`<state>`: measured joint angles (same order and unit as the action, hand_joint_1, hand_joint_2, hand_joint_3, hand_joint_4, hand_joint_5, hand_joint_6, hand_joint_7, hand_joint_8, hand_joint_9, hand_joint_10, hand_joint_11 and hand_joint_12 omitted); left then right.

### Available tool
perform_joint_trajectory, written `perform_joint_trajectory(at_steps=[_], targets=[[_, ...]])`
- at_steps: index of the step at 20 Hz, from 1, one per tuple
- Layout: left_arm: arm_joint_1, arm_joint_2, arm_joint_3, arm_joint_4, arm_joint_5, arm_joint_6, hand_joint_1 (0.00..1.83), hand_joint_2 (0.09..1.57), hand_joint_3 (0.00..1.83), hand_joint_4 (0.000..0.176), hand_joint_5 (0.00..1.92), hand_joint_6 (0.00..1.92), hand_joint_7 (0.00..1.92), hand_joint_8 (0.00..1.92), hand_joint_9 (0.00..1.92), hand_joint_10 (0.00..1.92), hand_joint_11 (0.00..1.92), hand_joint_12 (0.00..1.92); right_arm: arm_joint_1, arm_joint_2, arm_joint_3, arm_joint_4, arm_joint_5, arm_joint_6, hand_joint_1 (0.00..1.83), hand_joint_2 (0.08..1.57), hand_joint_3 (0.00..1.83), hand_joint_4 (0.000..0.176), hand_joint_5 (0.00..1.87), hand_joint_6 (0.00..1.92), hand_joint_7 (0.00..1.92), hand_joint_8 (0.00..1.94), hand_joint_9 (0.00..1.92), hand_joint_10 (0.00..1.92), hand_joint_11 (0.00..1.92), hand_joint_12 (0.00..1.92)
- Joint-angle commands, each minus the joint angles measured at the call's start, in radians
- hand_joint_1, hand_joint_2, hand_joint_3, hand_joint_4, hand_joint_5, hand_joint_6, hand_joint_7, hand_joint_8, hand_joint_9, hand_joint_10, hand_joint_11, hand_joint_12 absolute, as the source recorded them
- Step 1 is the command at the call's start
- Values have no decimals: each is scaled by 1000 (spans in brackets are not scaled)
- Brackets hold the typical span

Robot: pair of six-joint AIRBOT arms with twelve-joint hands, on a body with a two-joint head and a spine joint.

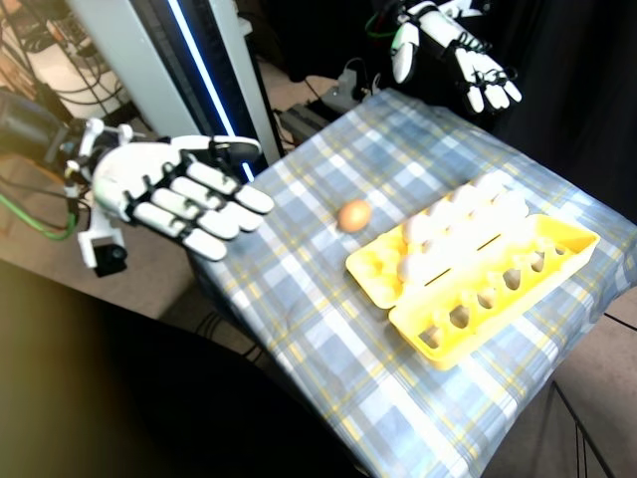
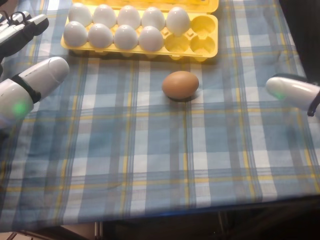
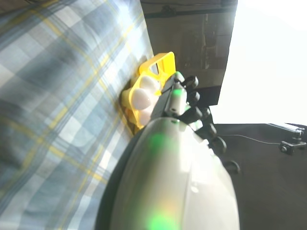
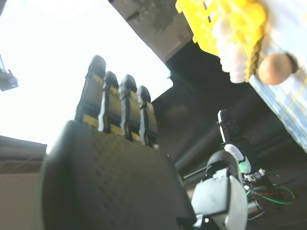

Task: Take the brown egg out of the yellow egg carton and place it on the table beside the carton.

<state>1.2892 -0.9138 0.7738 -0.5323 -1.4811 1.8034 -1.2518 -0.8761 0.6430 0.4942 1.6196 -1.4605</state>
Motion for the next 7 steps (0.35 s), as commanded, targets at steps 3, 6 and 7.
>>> perform_joint_trajectory(at_steps=[3,6,7], targets=[[-5,-2,-1,30,-117,-5,0,1065,1,44,335,4,237,11,150,4,50,27,-5,-3,-9,-37,141,1,0,860,0,0,24,0,17,0,0,0,5,73],[-5,-2,-3,29,-117,-5,0,1063,0,46,341,5,230,5,151,3,46,24,-9,-7,-24,-28,142,1,0,881,6,0,23,3,12,2,0,0,0,40],[-4,-4,-3,26,-123,-5,0,1058,0,53,336,2,223,1,144,0,43,22,-9,-7,-27,-28,142,1,0,879,4,0,30,5,18,4,0,0,8,42]])
